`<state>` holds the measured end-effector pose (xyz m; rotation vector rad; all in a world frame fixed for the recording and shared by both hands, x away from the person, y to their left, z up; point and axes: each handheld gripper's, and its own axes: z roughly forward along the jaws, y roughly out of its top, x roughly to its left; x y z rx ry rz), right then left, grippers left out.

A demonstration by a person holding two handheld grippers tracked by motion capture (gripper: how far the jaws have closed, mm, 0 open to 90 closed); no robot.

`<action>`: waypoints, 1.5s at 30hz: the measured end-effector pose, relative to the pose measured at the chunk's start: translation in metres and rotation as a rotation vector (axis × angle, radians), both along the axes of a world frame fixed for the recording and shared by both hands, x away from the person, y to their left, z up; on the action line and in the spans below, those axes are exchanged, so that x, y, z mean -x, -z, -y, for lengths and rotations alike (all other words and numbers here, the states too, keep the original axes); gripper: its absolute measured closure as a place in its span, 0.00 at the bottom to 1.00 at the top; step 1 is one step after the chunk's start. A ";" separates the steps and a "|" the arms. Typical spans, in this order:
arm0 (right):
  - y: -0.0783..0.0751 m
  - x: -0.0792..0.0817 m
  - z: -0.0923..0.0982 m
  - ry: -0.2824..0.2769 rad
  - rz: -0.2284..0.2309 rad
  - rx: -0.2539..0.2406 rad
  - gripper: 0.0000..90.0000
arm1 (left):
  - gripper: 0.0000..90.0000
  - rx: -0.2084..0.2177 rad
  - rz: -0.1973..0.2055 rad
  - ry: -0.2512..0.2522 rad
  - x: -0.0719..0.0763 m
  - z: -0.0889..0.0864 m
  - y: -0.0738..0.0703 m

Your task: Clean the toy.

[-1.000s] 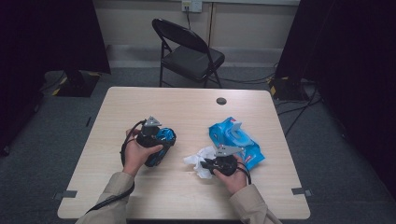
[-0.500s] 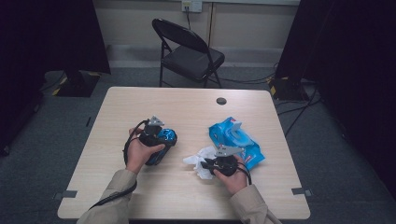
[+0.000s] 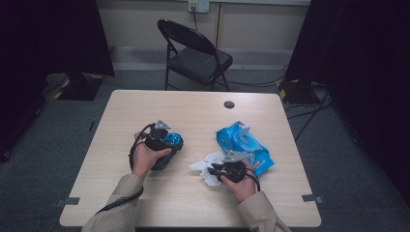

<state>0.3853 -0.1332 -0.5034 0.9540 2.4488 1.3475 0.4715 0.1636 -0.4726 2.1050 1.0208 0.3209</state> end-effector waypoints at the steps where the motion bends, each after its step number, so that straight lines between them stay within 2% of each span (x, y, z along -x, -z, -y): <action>1: 0.000 0.000 0.000 0.001 -0.001 0.000 0.82 | 0.26 0.000 -0.001 -0.002 0.000 0.000 0.000; 4: -0.001 0.000 0.000 0.002 0.000 -0.001 0.81 | 0.27 0.024 -0.017 -0.016 -0.001 0.000 0.003; 11: 0.000 0.000 0.001 0.000 -0.001 0.000 0.81 | 0.26 0.007 -0.042 -0.021 -0.003 -0.001 0.012; 18: 0.001 0.000 0.000 0.002 -0.003 0.000 0.79 | 0.26 -0.002 -0.042 -0.020 -0.002 0.000 0.012; 27: 0.001 -0.001 0.000 0.017 -0.006 0.005 0.71 | 0.27 -0.019 -0.045 -0.013 -0.003 -0.001 0.012; 36: 0.000 -0.002 0.000 0.021 -0.010 0.001 0.64 | 0.27 -0.021 -0.058 -0.019 -0.002 -0.001 0.013; 39: 0.000 -0.003 0.000 0.027 -0.011 0.005 0.63 | 0.26 -0.011 -0.076 -0.017 -0.002 -0.003 0.013; 40: 0.000 -0.003 -0.001 0.027 -0.011 0.005 0.63 | 0.27 -0.003 -0.064 -0.019 -0.002 -0.004 0.012; 43: 0.000 -0.003 -0.002 0.026 -0.012 0.006 0.60 | 0.28 -0.020 -0.064 -0.009 -0.002 -0.005 0.008; 45: 0.000 -0.004 -0.003 0.028 -0.012 0.007 0.57 | 0.28 -0.015 -0.063 -0.005 -0.001 -0.006 0.006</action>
